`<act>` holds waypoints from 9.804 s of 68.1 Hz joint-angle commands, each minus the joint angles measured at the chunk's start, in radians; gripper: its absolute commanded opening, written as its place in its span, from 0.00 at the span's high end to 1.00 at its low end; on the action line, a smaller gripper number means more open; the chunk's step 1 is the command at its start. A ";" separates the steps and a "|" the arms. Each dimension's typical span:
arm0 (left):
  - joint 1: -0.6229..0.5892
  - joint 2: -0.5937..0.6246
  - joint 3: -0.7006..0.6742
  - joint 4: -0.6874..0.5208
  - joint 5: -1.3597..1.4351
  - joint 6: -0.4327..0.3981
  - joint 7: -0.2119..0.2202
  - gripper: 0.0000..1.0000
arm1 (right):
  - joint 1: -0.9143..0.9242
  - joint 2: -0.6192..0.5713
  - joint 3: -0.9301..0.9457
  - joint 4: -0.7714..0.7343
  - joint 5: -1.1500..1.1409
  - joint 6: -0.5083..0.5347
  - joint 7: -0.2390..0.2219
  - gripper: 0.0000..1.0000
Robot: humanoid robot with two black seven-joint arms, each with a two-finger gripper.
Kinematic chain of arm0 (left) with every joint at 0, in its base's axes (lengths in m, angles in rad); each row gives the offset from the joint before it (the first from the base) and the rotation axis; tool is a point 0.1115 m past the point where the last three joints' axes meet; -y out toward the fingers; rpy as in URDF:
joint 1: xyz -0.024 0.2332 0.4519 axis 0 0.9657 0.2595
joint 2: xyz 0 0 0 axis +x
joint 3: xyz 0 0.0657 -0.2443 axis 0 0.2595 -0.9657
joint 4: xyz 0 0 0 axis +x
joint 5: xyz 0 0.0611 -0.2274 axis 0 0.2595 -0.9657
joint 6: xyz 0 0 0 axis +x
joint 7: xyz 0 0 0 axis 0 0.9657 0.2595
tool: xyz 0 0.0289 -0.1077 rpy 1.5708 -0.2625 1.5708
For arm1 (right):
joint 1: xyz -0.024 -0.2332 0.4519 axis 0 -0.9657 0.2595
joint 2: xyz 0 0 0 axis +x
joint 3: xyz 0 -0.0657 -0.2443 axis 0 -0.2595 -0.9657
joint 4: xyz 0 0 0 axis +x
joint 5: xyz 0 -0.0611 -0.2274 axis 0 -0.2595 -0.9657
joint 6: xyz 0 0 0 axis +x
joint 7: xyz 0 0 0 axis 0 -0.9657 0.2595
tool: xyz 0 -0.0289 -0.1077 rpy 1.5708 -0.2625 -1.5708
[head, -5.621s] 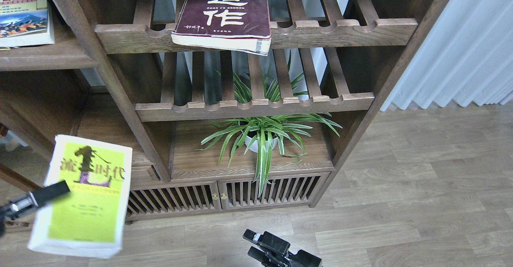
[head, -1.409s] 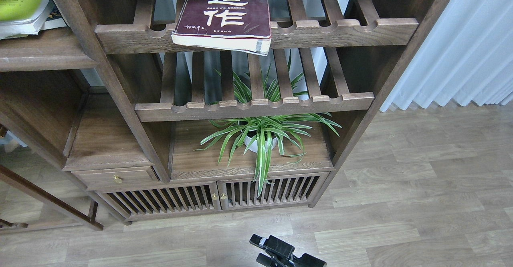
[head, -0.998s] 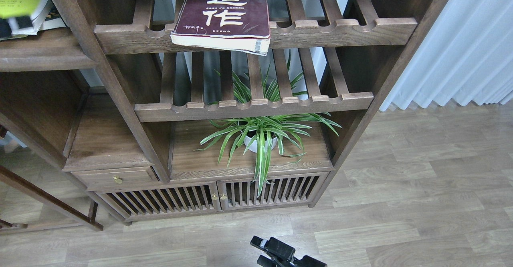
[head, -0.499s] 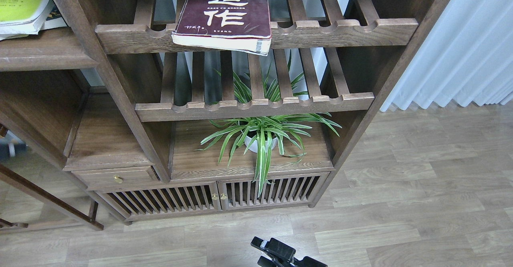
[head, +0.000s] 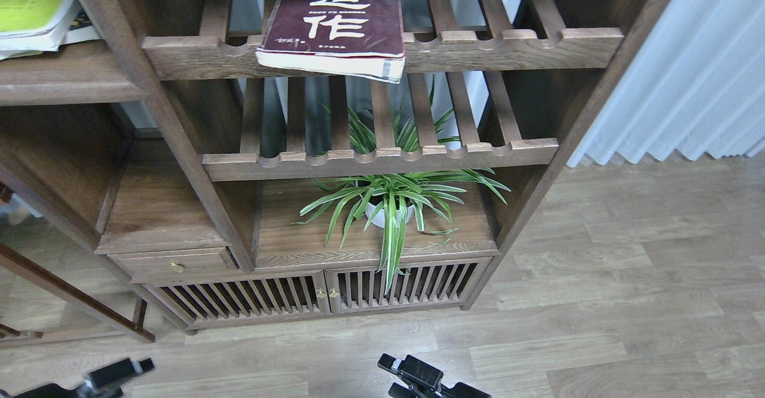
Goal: Organize books on shelf
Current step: 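Place the yellow-green book on the side shelf and withdraw left gripper, then reach the right gripper up to the dark red book on the upper shelf, then grasp the dark red book and pull it down off the shelf, then pass the dark red book from the right gripper to the left gripper, then carry the dark red book with the left gripper onto the side shelf, then release the dark red book and withdraw the left gripper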
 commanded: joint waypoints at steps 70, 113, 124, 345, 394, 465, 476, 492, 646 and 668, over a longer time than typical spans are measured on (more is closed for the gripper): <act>0.142 -0.313 -0.006 0.228 0.017 0.000 0.010 0.00 | 0.123 0.000 0.278 0.735 -0.117 -0.373 0.000 0.02; 0.151 -0.308 -0.008 0.229 0.017 0.000 0.008 0.00 | 0.531 0.000 0.243 0.773 -0.155 -0.728 0.041 0.02; 0.154 -0.308 -0.008 0.229 0.015 0.000 0.008 0.00 | 0.580 0.000 0.242 0.770 -0.155 -0.760 0.042 0.03; 0.326 0.224 -0.291 -0.578 -0.006 0.000 -0.146 0.00 | -0.147 0.000 -0.001 0.590 0.112 0.000 0.000 0.95; 0.337 0.039 -0.360 -0.725 -0.002 0.000 -0.242 0.00 | -0.125 0.000 -0.007 0.520 0.117 0.000 0.000 0.95; 0.222 -0.259 -0.339 -0.691 -0.026 0.000 -0.315 0.94 | -0.150 0.000 -0.011 0.580 0.061 0.000 0.000 0.95; 0.213 -0.288 -0.348 -0.693 -0.017 0.000 -0.294 1.00 | -0.162 0.000 -0.011 0.586 0.051 0.000 0.000 0.95; 0.226 -0.245 -0.350 -0.694 -0.015 0.000 -0.188 1.00 | -0.165 0.000 -0.010 0.583 0.025 0.000 0.000 0.74; -0.073 0.783 -1.068 -0.441 -0.045 0.000 0.038 1.00 | -0.061 0.000 -0.024 0.437 -0.047 0.000 0.000 0.01; -0.528 0.803 -0.684 -0.364 -0.035 0.000 0.038 1.00 | -0.079 0.000 -0.025 0.442 -0.047 0.000 0.000 0.01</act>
